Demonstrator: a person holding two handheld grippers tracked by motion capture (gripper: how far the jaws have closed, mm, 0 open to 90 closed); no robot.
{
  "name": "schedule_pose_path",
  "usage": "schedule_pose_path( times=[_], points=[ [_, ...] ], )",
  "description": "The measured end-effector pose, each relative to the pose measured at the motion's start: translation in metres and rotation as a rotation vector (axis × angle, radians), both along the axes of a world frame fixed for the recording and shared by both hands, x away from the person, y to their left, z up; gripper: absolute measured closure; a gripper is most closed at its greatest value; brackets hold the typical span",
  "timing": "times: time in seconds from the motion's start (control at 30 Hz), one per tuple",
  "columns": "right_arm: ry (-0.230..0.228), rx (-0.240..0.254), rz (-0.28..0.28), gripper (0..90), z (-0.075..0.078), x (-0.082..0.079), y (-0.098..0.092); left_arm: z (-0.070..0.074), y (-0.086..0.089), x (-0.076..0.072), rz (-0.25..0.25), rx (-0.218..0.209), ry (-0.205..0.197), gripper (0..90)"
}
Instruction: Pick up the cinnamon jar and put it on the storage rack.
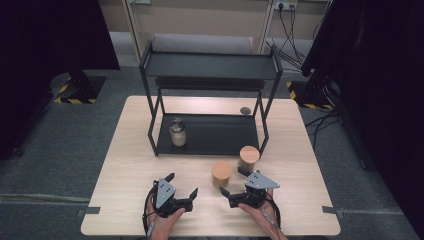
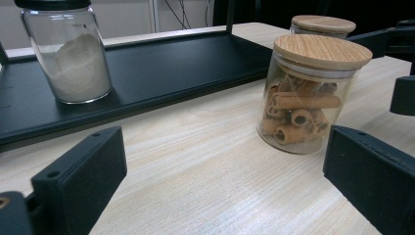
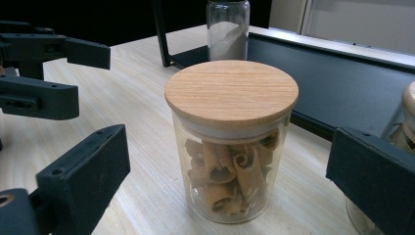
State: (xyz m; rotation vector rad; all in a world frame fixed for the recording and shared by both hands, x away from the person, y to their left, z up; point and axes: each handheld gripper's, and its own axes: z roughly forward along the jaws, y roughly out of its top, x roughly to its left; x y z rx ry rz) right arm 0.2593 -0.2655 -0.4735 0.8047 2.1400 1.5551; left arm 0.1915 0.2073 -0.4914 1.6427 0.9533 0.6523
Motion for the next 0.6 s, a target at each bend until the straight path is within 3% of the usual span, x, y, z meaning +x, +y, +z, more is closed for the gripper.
schedule_pose_path(
  times=[0.6],
  points=[
    [-0.005,-0.017,-0.013,7.5,0.003,0.010,0.014,0.000,0.000,0.000,0.002,-0.003,0.000,2.1]
  ],
)
